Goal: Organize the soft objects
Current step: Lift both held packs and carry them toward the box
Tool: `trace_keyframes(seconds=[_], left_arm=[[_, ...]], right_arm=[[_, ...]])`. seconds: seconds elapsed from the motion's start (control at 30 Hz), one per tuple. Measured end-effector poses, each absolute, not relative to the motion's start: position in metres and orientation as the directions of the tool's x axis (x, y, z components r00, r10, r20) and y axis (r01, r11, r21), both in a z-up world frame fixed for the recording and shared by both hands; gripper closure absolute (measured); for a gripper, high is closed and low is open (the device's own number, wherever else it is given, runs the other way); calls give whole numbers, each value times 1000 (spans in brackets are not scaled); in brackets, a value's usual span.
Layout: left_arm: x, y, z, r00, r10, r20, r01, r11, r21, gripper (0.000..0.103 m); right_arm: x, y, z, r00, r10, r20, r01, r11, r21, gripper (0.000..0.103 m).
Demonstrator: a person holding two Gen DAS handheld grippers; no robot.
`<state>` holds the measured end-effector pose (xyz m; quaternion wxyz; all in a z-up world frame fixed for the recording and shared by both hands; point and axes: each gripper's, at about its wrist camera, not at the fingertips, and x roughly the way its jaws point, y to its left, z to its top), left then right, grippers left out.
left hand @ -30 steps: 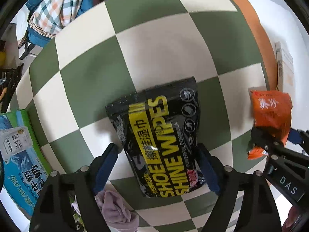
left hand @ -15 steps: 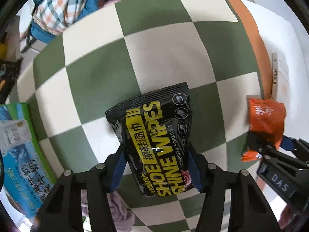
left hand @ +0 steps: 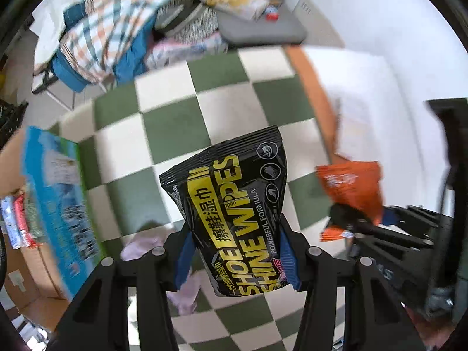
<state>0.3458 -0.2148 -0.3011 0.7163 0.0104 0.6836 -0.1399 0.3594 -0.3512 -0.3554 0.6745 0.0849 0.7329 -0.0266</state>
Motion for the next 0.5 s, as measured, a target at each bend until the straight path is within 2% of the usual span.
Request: trace_keyframes(seconds=[0.23,0.5], left_arm=[[305,-124,-224,157,-222,-962,189,963,-191,55],[277,20,-205,183,-141,-973,34,990,-137,55]], right_arm=[[323,-291,-269,38,183,-982,94,978,186,65],[290,-137,-219,53,351,-935,-102,933,344,65]])
